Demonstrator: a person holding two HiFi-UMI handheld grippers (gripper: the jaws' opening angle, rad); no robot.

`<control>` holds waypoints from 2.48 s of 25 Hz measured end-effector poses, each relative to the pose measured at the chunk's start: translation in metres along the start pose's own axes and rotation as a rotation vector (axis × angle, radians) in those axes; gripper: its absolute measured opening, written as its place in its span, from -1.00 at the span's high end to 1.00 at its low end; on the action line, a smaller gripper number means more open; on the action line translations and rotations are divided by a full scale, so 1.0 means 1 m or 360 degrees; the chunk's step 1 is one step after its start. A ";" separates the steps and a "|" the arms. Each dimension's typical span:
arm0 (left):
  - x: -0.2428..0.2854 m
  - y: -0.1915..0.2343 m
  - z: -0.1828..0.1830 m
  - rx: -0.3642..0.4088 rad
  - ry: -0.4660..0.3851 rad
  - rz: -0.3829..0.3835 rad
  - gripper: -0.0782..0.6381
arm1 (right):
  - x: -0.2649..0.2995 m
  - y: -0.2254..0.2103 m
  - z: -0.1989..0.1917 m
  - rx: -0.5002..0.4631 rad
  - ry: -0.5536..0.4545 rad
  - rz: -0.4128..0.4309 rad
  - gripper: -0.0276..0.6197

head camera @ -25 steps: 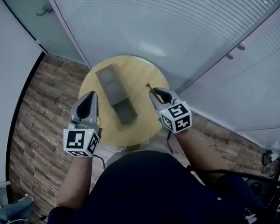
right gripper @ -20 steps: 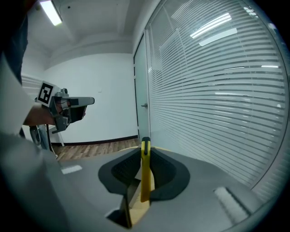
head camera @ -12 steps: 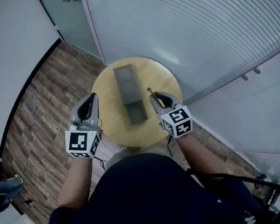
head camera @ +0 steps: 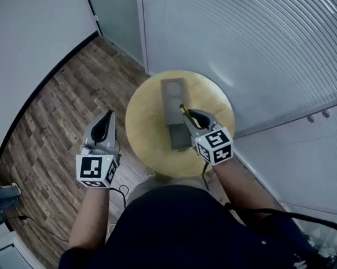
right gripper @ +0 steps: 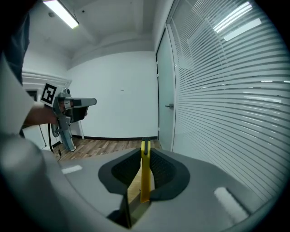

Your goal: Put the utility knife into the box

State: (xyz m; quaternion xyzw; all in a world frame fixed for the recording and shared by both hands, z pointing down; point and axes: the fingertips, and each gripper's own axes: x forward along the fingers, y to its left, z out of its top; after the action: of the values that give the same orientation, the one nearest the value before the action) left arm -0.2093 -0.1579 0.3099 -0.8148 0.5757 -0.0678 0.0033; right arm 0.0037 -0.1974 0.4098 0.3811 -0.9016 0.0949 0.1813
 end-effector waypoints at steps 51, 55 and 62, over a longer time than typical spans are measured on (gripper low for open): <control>0.105 -0.050 -0.174 -0.0082 0.0353 -0.0344 0.77 | 0.065 -0.014 -0.167 0.0280 0.0357 -0.0135 0.69; 0.111 -0.058 -0.186 -0.0136 0.0340 -0.0359 0.77 | 0.073 -0.011 -0.176 0.0294 0.0359 -0.0106 0.69; 0.118 -0.057 -0.210 -0.0084 0.0388 -0.0389 0.77 | 0.096 -0.012 -0.196 0.0300 0.0400 -0.0075 0.69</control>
State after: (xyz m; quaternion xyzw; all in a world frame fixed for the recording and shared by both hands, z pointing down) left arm -0.1411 -0.2337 0.5357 -0.8643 0.4701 -0.1509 -0.0960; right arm 0.0005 -0.2074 0.6281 0.4026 -0.8497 0.2219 0.2582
